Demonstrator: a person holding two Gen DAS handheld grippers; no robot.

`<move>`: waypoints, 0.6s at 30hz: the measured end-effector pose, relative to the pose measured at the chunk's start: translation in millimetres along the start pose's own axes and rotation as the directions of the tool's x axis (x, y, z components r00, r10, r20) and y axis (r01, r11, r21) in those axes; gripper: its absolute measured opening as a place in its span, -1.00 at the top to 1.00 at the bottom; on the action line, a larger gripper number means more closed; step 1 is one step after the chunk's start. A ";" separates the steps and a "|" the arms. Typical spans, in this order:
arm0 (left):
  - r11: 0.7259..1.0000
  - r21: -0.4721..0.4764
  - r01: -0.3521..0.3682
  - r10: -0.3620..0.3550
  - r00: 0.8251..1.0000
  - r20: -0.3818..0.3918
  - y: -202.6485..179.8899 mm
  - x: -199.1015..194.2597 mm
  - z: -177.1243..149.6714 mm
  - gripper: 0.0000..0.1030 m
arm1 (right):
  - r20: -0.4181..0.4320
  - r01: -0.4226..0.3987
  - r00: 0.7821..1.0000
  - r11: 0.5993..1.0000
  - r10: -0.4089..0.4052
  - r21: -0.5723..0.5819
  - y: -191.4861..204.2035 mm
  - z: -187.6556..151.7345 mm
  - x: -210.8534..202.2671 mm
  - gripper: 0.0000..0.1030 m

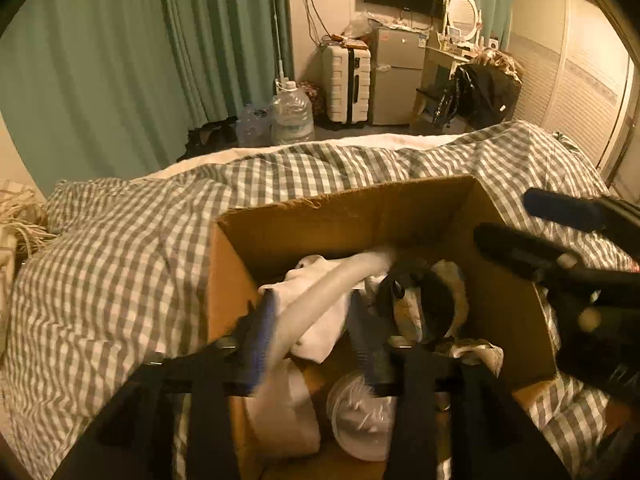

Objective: Organize objects

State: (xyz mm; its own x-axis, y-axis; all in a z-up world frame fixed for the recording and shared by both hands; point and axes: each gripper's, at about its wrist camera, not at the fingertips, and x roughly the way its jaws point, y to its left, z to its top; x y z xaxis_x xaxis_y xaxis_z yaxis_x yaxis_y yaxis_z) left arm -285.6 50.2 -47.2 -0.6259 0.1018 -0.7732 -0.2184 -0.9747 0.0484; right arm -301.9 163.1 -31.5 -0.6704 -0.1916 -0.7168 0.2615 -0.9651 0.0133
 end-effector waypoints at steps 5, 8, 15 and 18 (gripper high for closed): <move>1.000 -0.003 -0.020 0.020 0.997 0.080 -0.9 -49.5 3.9 -0.43 | 0.051 0.055 0.997 0.998 -0.055 0.012 -1.2 3.3 -44.0 -0.34; 0.999 -0.005 -0.049 0.049 0.989 0.142 -4.2 -87.1 8.1 -0.79 | 0.096 0.081 0.992 0.997 -0.082 0.021 0.2 5.5 -81.9 -0.54; 0.998 -0.053 -0.045 0.059 0.952 0.301 -0.1 -186.6 10.2 -0.98 | 0.226 0.175 0.957 0.984 -0.180 0.043 3.7 6.9 -191.9 -0.89; 0.996 -0.053 -0.067 0.082 0.924 0.373 -0.3 -224.7 5.4 -1.00 | 0.295 0.201 0.932 0.978 -0.209 0.059 9.0 7.2 -231.8 -0.99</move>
State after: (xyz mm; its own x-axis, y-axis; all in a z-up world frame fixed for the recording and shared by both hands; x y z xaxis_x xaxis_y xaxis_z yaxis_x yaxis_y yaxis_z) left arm -148.9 28.6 129.9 -0.8753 0.0887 -0.4753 -0.1360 -0.9885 0.0660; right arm -149.1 197.6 139.8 -0.8846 -0.0291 -0.4655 0.0801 -0.9927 -0.0902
